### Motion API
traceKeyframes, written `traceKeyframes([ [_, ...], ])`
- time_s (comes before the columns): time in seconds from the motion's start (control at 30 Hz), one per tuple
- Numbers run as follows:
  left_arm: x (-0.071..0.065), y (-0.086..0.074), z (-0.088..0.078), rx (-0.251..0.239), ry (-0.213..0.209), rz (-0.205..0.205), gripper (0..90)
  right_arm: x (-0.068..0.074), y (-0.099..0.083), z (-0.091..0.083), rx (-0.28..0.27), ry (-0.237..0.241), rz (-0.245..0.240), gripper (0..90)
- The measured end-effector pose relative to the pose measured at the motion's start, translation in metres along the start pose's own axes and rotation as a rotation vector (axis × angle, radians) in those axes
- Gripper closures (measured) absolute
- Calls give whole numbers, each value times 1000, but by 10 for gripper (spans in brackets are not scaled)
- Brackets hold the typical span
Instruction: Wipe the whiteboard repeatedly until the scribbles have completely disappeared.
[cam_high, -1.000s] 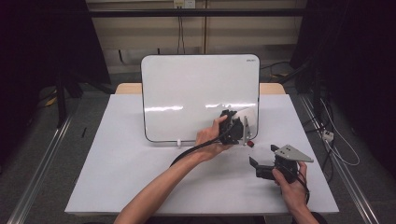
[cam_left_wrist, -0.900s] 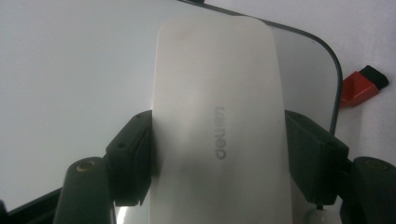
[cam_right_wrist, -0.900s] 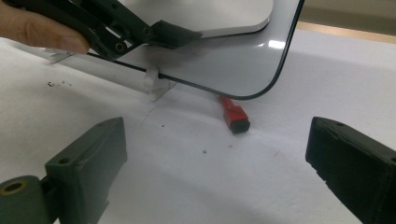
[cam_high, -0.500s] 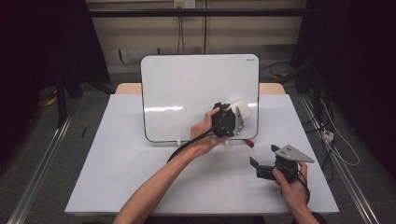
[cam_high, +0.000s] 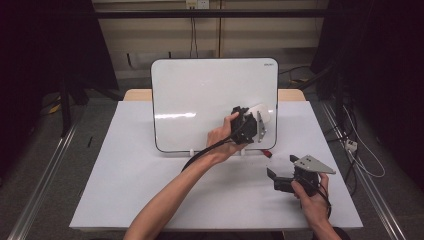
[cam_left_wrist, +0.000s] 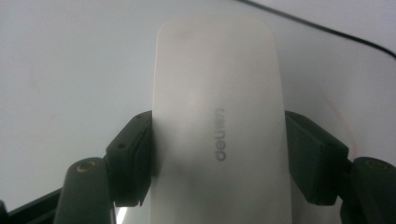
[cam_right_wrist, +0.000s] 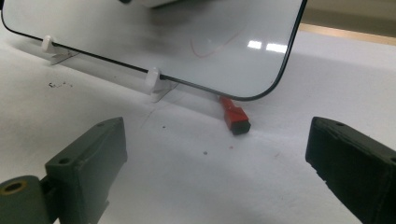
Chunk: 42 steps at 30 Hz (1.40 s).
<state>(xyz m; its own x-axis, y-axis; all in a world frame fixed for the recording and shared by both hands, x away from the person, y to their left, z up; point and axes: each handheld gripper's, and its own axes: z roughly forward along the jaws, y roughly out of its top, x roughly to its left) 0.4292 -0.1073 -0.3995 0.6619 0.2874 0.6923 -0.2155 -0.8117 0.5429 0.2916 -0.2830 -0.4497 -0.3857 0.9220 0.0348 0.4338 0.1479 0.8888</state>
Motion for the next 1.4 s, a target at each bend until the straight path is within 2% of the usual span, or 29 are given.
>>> traceKeyframes([
  [0.13, -16, 0, 1, -1, -25, 50, 310, 0, 0, -1, -1, 1, 2, 55],
  [0.2, -17, -2, -1, 0, -40, 52, 311, 0, 0, -1, 0, 4, 5, 55],
  [0.27, -22, -5, -3, 6, -53, 86, 311, 0, -1, -1, 0, 4, 3, 55],
  [0.37, -30, -11, -6, 10, -75, 112, 311, 0, -1, -1, -1, 2, 2, 55],
  [0.53, -33, -18, -11, 31, -99, 165, 311, 1, -1, -1, 0, 2, 1, 55],
  [0.6, -33, -23, -14, 37, -113, 168, 311, 0, -1, -1, -1, 1, -1, 55],
  [0.7, -31, -32, -19, 39, -115, 161, 311, 0, -1, -1, 2, 0, 7, 55],
  [0.77, -28, -38, -23, 57, -110, 151, 311, 0, -1, -1, 1, 0, 5, 55],
  [0.9, -21, -48, -29, 67, -89, 85, 311, 0, -1, -1, 1, -2, 6, 55],
  [0.93, -18, -49, -31, 75, -87, 78, 310, 0, 0, -1, 1, 0, 7, 55],
  [0.97, -16, -49, -31, 78, -78, 49, 311, 1, 0, -1, -1, -1, 4, 55],
  [1.03, -9, -48, -31, 86, -75, 24, 311, 1, 0, -1, -2, -2, 1, 55],
  [1.07, -7, -47, -30, 78, -67, -2, 311, 1, 0, 0, -2, -3, 0, 55],
  [1.13, -2, -41, -27, 78, -60, -11, 311, 1, 0, 0, -3, -3, -1, 55],
  [1.23, -1, -31, -21, 71, -48, -1, 311, 1, 1, 0, -4, -3, -4, 55],
  [1.33, -3, -24, -16, 64, -44, 14, 311, 1, 0, 0, -2, -3, -1, 55],
  [1.4, -6, -19, -14, 67, -39, 41, 310, 1, 0, -1, -3, -1, 0, 55],
])
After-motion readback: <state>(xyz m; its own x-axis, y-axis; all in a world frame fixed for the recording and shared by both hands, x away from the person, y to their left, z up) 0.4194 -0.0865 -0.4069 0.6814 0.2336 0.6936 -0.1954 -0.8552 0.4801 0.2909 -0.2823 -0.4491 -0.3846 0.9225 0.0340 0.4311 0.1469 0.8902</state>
